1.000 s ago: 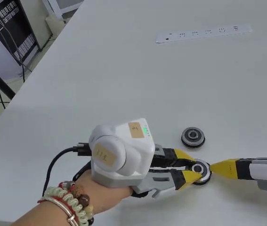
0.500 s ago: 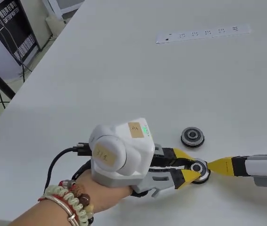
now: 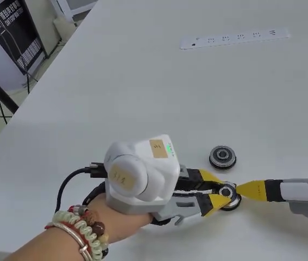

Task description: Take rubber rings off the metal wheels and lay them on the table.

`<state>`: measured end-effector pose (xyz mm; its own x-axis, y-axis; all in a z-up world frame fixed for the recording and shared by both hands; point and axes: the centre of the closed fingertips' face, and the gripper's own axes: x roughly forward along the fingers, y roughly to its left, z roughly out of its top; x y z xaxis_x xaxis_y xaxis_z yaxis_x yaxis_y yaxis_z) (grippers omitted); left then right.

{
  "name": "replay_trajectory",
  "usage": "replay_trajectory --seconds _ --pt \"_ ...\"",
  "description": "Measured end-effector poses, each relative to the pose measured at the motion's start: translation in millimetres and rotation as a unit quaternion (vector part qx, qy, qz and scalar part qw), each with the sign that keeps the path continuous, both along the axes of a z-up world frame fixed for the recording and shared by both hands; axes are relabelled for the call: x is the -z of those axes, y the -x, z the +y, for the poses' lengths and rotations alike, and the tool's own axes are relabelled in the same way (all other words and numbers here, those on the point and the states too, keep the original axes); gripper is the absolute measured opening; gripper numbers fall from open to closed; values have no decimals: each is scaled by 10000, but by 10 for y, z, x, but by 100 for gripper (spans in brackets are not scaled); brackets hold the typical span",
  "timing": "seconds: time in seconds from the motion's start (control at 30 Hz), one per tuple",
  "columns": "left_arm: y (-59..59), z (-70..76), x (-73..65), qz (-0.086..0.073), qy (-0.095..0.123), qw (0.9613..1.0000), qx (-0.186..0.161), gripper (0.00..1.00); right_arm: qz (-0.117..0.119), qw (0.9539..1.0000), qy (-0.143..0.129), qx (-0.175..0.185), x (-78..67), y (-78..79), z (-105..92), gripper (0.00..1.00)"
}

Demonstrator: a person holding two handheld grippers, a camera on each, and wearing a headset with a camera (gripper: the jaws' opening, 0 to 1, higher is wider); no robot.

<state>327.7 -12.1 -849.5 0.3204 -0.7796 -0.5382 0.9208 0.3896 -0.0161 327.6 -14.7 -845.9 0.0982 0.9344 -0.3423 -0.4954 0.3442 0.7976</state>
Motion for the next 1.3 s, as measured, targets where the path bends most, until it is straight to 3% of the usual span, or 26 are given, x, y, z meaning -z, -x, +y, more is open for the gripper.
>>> replay_trajectory --seconds 0.53,0.6,0.67,0.7,0.73,0.9,1.07,1.13,1.2,1.3 --pt "1 -1 -6 -4 27 10000 -1 13 91 9998 -172 0 -41 25 45 0" --pt "0 -3 -5 -15 25 10000 5 13 137 9995 -268 11 -71 29 74 0" --pt "-1 -3 -5 -14 21 10000 5 13 146 9974 -699 -134 -214 77 168 0" --pt "-3 -6 -5 -17 27 10000 2 13 184 9972 -707 -168 -227 100 205 0" --pt "-4 -8 -4 -14 31 10000 -3 13 -36 9974 -669 -258 -213 101 219 0" --pt "-5 -8 -4 -1 44 10000 -12 13 144 9975 -680 -144 -192 64 167 0" --pt "-5 -9 -5 -7 56 10000 -25 13 149 9976 -668 -57 -185 49 140 0" --pt "-3 -12 -8 134 130 9997 -157 14 175 9979 -620 -16 -169 42 127 0" --pt "-3 -14 -10 36 83 9999 -101 14 204 9983 -548 59 -140 18 92 0" --pt "-3 -12 -11 79 108 9998 -133 14 243 9983 -511 124 -126 3 59 0"
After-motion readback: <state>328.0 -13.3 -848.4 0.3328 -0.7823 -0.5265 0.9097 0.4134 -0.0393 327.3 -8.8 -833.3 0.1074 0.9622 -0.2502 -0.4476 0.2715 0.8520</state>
